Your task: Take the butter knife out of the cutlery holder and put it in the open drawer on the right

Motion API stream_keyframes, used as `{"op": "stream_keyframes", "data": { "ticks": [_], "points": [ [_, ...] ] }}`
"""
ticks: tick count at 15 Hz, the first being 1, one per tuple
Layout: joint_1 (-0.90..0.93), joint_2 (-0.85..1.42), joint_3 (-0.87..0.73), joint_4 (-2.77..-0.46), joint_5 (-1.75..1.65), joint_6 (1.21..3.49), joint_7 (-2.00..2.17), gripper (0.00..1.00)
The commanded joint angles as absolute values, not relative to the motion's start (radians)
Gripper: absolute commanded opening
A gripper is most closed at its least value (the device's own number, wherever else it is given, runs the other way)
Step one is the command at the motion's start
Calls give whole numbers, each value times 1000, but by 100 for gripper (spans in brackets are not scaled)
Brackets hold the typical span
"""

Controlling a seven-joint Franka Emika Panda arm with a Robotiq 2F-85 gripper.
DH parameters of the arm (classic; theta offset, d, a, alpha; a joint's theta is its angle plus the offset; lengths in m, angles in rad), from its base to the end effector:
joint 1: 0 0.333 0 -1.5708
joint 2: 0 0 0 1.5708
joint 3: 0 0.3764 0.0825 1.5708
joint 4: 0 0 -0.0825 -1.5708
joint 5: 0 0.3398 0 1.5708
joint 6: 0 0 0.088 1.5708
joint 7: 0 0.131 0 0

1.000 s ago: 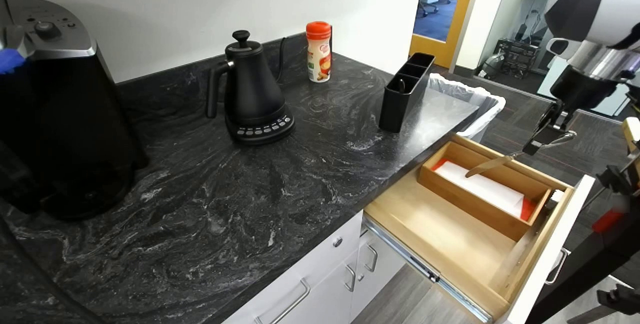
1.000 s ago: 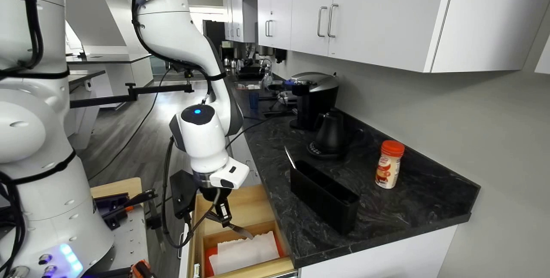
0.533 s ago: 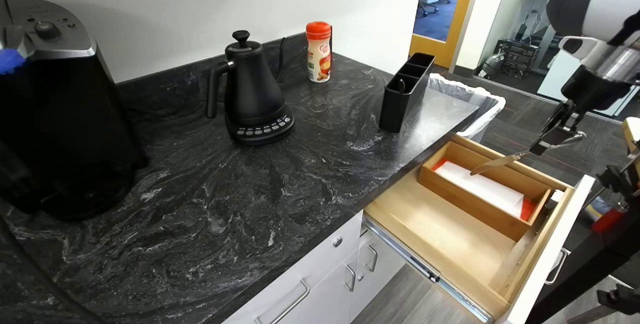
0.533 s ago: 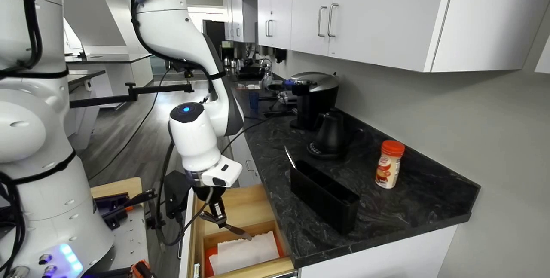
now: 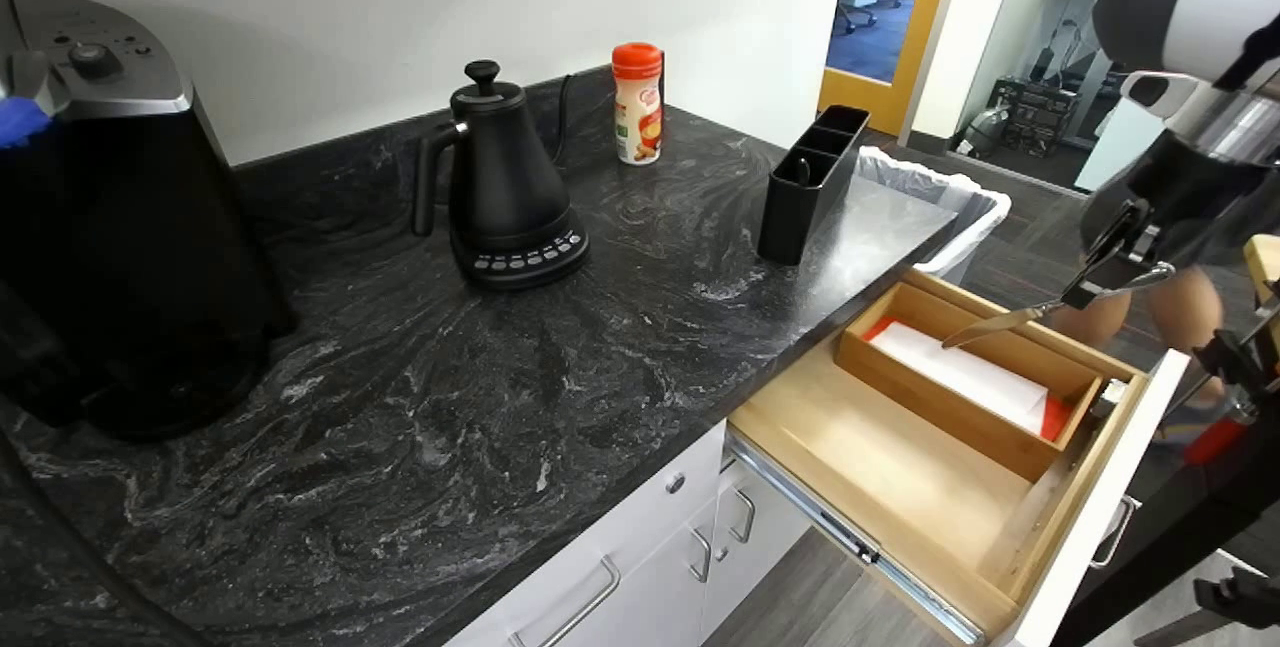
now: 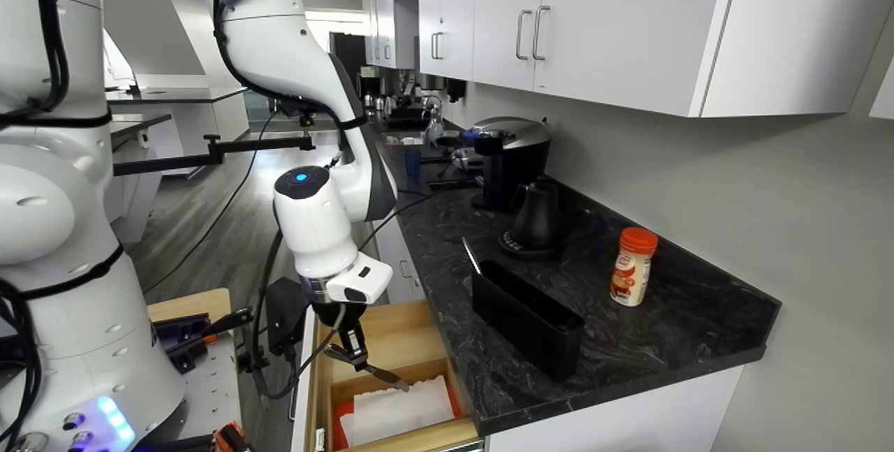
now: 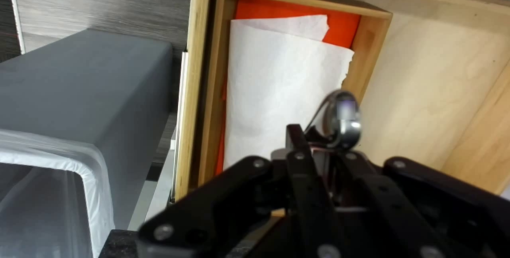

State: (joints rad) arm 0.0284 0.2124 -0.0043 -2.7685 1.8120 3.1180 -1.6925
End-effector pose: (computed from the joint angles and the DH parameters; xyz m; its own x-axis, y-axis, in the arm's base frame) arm 0.2990 -0.0753 0.2268 0.9822 -0.0954 0.1618 -0.0898 -0.9951 -0.0413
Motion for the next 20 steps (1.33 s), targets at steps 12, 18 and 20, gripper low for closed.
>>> {"op": "stream_keyframes", "data": {
  "ticks": [12,18,20],
  "points": [
    [31,211,-8,-2685,1767,3143,-1715,36],
    [30,213,-9,-2693,1764,3141,-1712,68],
    [28,208,-10,-2702,1767,3140,-1711,81]
  ]
}}
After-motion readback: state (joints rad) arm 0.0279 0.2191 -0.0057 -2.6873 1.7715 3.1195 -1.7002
